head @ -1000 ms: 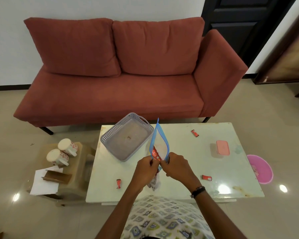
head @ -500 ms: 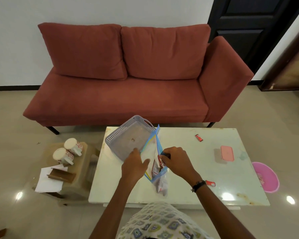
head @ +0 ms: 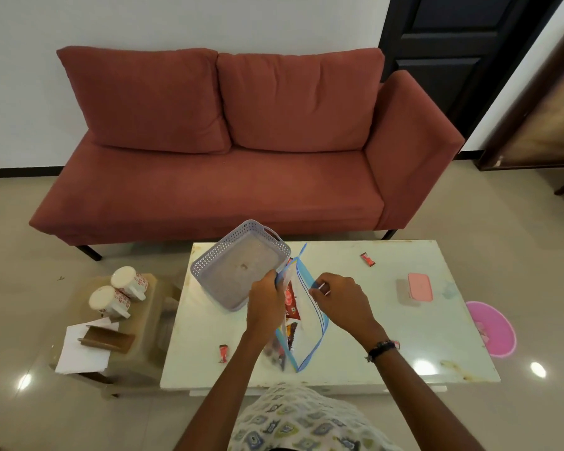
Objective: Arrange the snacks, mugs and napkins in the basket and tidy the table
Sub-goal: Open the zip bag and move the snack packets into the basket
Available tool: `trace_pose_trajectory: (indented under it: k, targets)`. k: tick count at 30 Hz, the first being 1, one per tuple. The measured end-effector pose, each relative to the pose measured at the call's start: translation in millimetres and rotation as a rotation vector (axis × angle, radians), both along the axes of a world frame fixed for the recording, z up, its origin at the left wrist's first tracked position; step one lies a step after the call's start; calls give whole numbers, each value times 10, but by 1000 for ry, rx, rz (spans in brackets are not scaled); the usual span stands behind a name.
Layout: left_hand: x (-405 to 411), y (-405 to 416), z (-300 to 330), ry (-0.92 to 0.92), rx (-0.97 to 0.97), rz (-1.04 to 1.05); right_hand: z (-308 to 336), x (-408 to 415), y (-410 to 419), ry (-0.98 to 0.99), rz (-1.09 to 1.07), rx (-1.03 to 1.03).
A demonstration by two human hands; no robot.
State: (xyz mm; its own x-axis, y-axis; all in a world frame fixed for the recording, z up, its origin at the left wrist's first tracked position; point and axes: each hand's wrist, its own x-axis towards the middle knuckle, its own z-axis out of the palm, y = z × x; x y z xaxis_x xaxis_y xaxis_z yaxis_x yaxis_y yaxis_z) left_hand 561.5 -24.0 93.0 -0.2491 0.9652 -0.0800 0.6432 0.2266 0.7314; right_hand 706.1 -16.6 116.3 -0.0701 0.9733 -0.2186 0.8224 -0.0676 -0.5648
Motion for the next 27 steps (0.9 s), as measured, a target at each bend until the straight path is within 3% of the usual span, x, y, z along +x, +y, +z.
trace_pose_trajectory:
  k: [10,23,27]
  targets:
    - [-234,-39,93,-8,-1,52,21,-411,287,-41,-40,190]
    - [-346,-112,123,55,-6,58,-99,-95,342,-180,-88,132]
    - [-313,-81,103,22,14,84,-34,-147,226,-93,-93,216]
